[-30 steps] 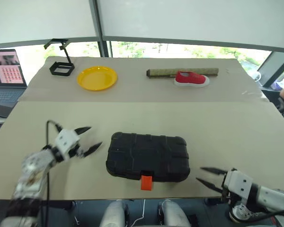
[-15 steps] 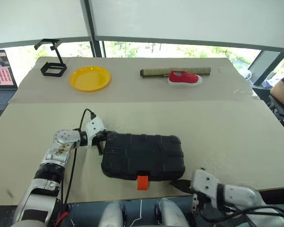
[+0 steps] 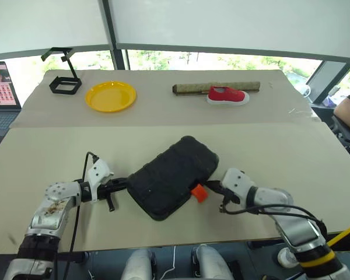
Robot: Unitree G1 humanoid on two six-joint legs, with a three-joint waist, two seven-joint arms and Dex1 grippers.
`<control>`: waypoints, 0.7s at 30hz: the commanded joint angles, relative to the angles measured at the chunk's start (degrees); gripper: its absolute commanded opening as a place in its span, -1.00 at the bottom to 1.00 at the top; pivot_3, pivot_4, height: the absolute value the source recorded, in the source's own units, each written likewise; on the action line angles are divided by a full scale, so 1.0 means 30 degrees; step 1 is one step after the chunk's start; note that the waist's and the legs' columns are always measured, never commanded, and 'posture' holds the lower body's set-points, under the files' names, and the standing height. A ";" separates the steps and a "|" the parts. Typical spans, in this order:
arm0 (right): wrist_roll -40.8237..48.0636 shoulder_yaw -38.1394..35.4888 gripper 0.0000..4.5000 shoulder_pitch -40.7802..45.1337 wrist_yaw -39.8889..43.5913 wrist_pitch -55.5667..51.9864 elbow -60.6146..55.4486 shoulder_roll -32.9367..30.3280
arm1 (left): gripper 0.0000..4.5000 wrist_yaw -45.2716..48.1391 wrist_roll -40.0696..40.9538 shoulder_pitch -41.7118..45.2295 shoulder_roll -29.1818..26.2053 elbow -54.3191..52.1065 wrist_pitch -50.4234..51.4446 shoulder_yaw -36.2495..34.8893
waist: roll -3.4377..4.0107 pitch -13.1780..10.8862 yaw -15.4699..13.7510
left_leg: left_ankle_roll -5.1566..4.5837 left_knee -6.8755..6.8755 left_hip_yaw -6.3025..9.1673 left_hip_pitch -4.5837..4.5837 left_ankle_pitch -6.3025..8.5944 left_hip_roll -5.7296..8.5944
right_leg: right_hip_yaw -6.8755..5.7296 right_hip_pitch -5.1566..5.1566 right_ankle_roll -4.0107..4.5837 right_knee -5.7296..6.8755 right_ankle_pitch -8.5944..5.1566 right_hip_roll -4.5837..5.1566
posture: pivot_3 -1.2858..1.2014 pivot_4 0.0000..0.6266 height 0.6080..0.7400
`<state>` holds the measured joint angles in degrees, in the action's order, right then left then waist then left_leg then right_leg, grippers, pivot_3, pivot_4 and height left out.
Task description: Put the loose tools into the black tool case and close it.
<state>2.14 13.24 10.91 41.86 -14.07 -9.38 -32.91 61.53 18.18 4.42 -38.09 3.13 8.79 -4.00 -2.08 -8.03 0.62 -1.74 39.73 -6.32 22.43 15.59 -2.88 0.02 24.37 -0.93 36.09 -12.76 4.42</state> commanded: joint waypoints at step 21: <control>0.4229 -0.2944 -1.00 -0.4898 0.1625 -0.3216 -0.7177 -0.2142 | -0.98 0.1826 0.1672 0.9524 0.1851 -0.1338 0.4186 0.4866 | 0.0014 -0.0015 -0.0375 | 0.0000 0.0008 -0.0010 -0.0009 0.0000 0.0059 | 0.0027 -0.0046 -0.0033 -0.0028 0.0006 -0.0030 | 0.03 -0.52 1.00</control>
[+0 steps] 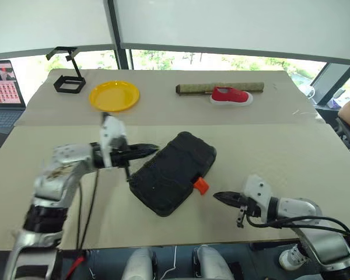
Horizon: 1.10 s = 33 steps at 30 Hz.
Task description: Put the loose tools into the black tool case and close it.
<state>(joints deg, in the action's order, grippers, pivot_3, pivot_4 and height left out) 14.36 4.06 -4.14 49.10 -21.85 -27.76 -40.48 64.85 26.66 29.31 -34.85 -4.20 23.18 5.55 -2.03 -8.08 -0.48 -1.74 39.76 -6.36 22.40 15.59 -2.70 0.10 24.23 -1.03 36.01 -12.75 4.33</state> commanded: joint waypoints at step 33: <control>0.2884 -0.0890 -1.00 0.1840 -0.0504 -0.4465 -0.3508 -0.0965 | -0.98 -0.0476 -0.4944 -0.0128 0.0998 0.1809 0.1318 0.5412 | 0.0063 0.0125 -0.0053 | -0.0013 0.0000 0.0019 -0.0065 0.0006 0.0009 | 0.0048 -0.0045 -0.0021 0.0003 -0.0010 0.0004 | 0.03 -0.52 1.00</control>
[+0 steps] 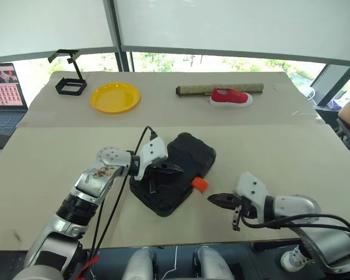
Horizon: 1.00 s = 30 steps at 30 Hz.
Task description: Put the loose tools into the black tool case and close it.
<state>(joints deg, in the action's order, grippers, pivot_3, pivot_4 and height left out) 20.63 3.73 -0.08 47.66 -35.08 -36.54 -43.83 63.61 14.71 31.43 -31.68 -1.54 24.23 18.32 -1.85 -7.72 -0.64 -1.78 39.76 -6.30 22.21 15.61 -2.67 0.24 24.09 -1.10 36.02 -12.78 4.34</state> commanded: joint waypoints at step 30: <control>-0.2320 0.2899 -1.00 0.1445 -0.0627 0.2325 0.4100 0.1916 | -0.98 -0.0250 -0.1282 -0.0261 -0.0075 0.2084 0.0688 0.0833 | 0.0017 0.0033 0.0005 | -0.0001 0.0002 -0.0003 -0.0003 -0.0002 0.0008 | 0.0021 0.0006 0.0000 0.0005 0.0001 -0.0003 | 0.03 -0.52 1.00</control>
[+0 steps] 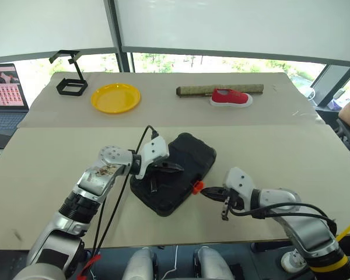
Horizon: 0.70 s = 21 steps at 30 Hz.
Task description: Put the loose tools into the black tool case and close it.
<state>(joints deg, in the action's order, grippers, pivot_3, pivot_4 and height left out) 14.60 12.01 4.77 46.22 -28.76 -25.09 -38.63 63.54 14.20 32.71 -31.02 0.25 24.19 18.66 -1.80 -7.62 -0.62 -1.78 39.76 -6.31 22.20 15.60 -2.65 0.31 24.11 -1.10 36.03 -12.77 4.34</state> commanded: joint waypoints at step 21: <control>0.0249 -0.1216 -1.00 -0.0633 -0.0686 0.2843 0.0317 0.2740 | -0.98 -0.0144 -0.1212 -0.0689 -0.0258 0.1725 0.0690 0.0865 | 0.0002 0.0006 0.0020 | 0.0001 -0.0003 -0.0003 -0.0004 0.0000 -0.0007 | 0.0005 0.0004 0.0001 0.0004 0.0000 -0.0005 | 0.03 -0.52 1.00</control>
<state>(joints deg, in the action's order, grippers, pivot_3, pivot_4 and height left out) 13.07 10.57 2.11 43.91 -22.81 -20.16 -30.91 63.54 14.07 33.04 -31.04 0.99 24.10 18.47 -1.79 -7.60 -0.56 -1.78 39.76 -6.31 22.18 15.60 -2.67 0.32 24.12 -1.09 36.04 -12.77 4.32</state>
